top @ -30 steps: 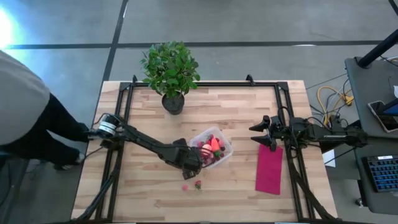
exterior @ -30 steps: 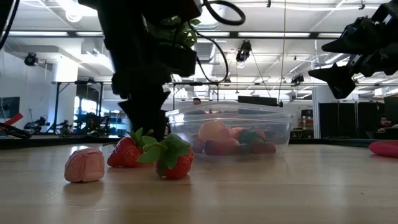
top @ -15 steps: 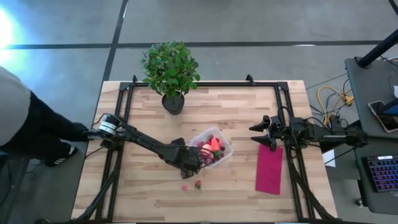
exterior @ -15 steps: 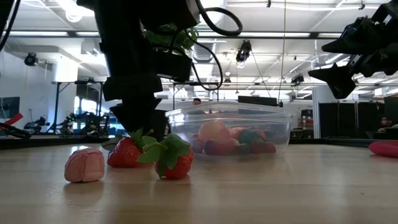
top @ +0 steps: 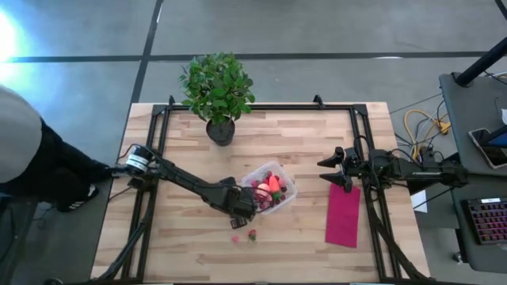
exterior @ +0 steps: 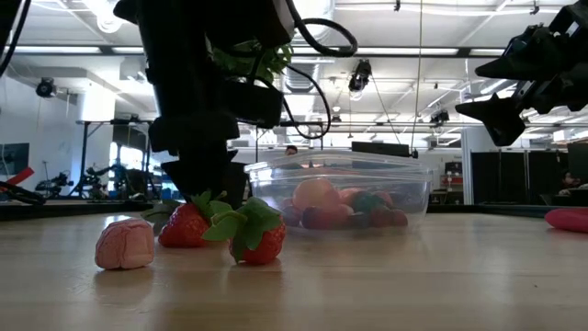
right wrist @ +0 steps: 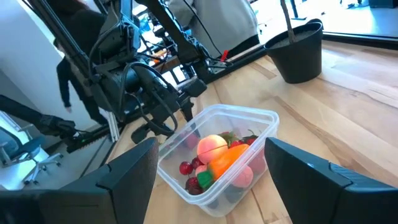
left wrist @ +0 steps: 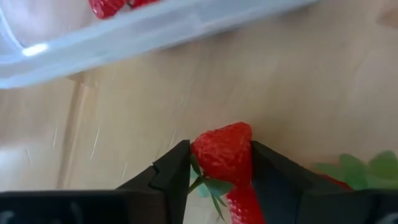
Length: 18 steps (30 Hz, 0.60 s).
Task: Pick and placing Produce into tupperware
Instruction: Put the red strawberry into the transparent bin
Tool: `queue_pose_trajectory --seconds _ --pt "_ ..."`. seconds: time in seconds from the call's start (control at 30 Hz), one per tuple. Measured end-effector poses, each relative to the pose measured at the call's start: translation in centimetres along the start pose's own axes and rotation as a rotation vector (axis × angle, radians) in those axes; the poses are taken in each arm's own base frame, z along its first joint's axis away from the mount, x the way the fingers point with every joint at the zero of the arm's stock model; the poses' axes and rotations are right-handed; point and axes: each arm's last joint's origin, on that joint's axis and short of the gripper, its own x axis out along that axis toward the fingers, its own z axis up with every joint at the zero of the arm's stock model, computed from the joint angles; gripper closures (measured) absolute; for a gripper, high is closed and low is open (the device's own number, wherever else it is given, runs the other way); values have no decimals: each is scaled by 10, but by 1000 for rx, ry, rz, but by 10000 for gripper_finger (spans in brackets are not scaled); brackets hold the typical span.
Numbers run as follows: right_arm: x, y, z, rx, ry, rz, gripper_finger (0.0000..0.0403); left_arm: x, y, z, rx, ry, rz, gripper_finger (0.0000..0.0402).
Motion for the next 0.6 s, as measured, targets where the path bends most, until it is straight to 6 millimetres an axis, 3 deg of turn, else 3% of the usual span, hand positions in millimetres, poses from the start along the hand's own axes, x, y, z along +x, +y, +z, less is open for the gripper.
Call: queue_pose_trajectory --seconds 0.23,0.47,0.53,0.6 --pt "0 0 0 0 0 0 117 -37 -3 20 -32 -106 -64 278" --pt "0 0 0 0 0 0 117 -101 -2 57 -58 -369 -27 280" --pt "0 0 0 0 0 0 117 -104 -2 66 4 -408 -17 280" --pt "0 0 0 0 -1 1 117 -94 2 70 35 -389 -4 278"
